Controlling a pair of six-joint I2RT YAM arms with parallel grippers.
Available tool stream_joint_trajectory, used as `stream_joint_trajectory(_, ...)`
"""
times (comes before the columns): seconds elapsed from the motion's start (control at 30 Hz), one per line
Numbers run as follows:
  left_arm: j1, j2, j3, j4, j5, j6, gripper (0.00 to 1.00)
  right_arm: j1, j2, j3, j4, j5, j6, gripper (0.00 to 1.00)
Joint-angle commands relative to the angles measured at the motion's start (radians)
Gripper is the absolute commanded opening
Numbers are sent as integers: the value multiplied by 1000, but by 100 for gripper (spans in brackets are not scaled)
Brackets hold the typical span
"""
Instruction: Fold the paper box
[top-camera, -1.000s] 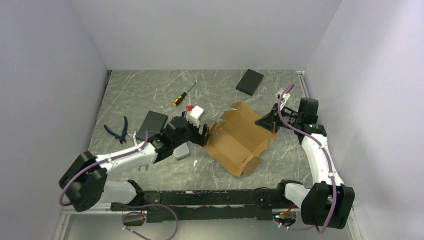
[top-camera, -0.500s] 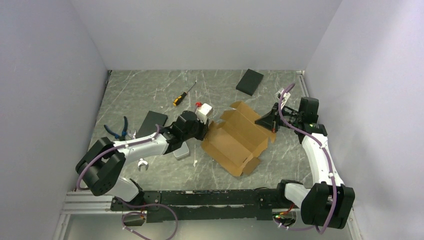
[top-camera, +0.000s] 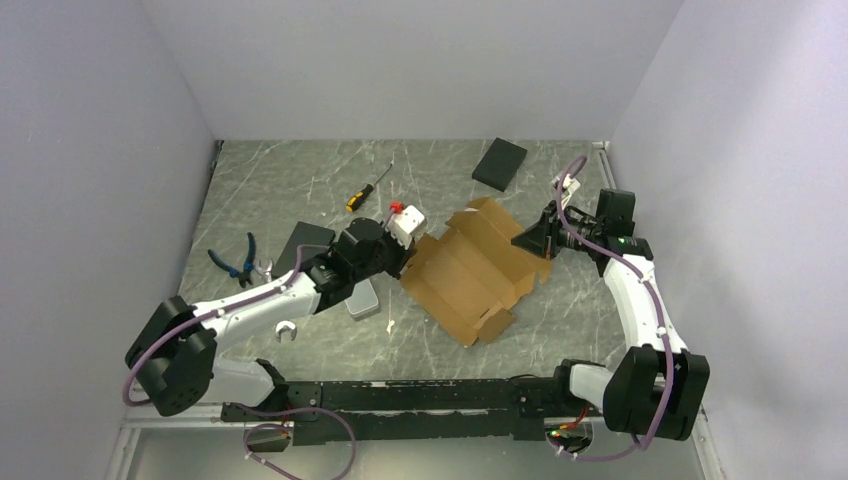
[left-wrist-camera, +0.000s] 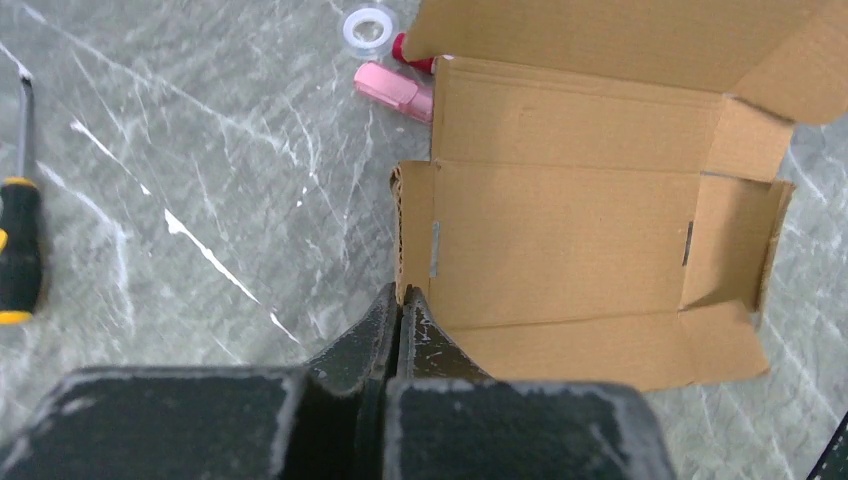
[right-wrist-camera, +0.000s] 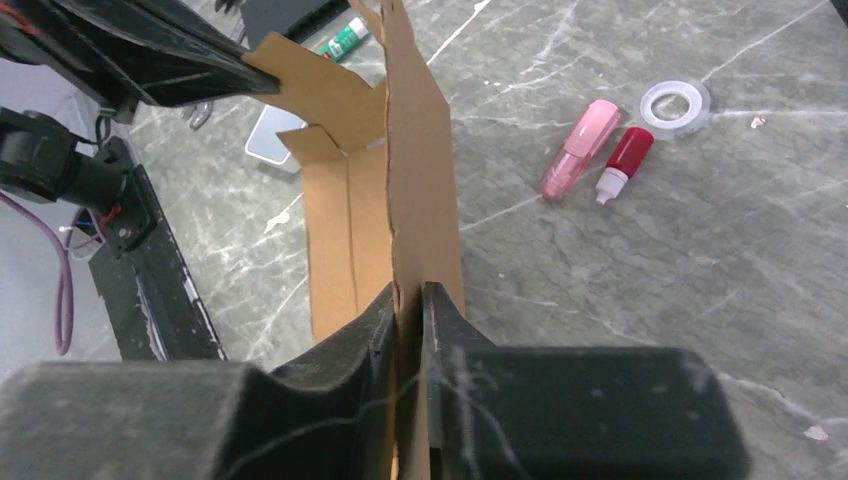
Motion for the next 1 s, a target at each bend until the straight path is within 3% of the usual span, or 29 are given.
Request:
stream_joint_trajectory(0.0, -15, -48, 37, -21, 63, 139, 0, -3, 9, 62, -59, -13, -51, 22)
stream_joint_trajectory(0.4, -65, -48, 113, -98, 97, 260, 0, 0, 38, 78, -87, 13, -77, 40)
stream_joint_trajectory(0.63, -71, -34, 196, -189, 127, 313, 0, 20, 94, 182, -212, 49, -208, 45)
stream_joint_trajectory(0.77, -73, -32, 225, -223, 135, 328, 0, 22, 85, 189, -224, 64, -222, 43)
stream_joint_trajectory(0.97, -77, -34, 233, -214, 123, 323, 0, 22, 69, 176, -227, 60, -220, 25)
